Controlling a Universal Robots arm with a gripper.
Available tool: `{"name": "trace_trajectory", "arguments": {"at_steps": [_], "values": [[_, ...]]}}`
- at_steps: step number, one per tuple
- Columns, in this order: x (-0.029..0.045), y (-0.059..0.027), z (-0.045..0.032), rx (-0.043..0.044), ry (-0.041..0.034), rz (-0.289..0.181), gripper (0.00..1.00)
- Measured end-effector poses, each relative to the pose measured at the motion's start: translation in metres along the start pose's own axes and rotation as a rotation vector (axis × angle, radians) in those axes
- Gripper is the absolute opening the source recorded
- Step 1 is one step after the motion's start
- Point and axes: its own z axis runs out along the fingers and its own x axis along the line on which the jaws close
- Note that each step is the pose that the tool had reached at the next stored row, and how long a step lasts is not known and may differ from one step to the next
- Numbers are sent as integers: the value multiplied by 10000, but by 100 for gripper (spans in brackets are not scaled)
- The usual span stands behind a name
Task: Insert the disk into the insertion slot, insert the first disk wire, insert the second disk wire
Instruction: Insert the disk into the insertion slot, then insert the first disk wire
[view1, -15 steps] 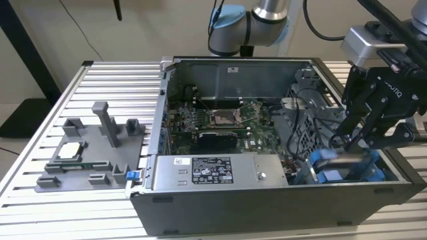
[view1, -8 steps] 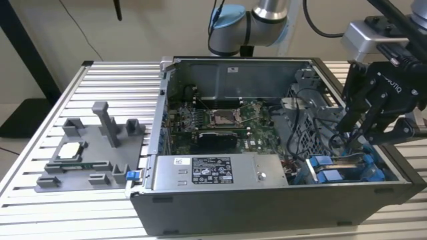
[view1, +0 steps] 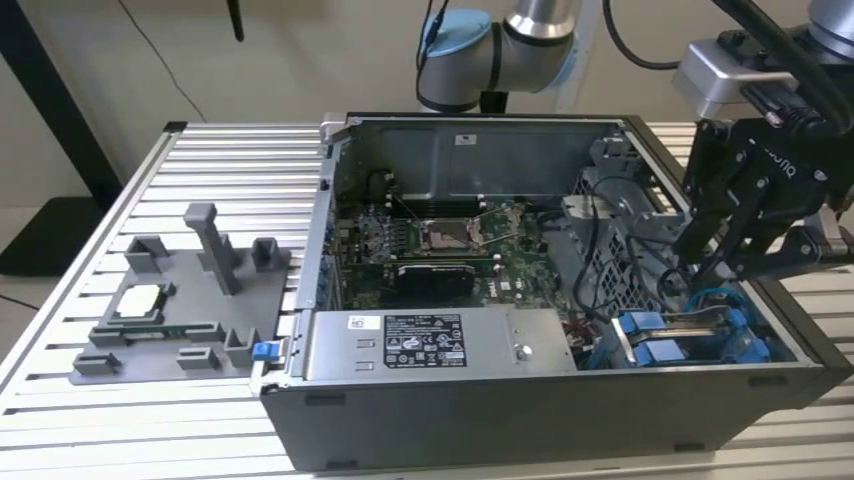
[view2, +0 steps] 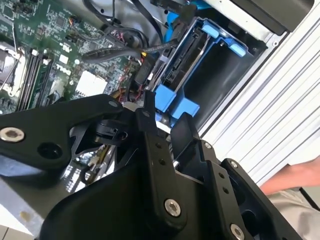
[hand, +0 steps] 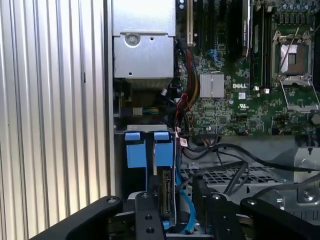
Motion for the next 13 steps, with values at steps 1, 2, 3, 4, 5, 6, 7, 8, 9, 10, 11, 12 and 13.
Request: {"name": "trace_trajectory", "arguments": {"at_steps": [1,2,3,4,5,6,7,8,9,10,11,12,13], "values": [[-6,0,0,71,-2,-5,100],[-9,1,1,127,-5,-9,100],[-10,0,1,144,-5,-11,100],[-10,0,1,144,-5,-12,100],[-10,0,1,145,-5,-12,100],[-10,0,1,145,-5,-11,100],[-10,0,1,146,-5,-11,100],[-10,0,1,146,-5,-11,100],[-11,0,1,146,-5,-11,100],[-11,0,1,146,-6,-11,100],[-14,0,1,150,-6,-12,100],[-17,0,1,159,-5,-13,100],[-20,1,1,171,-5,-13,100]]}}
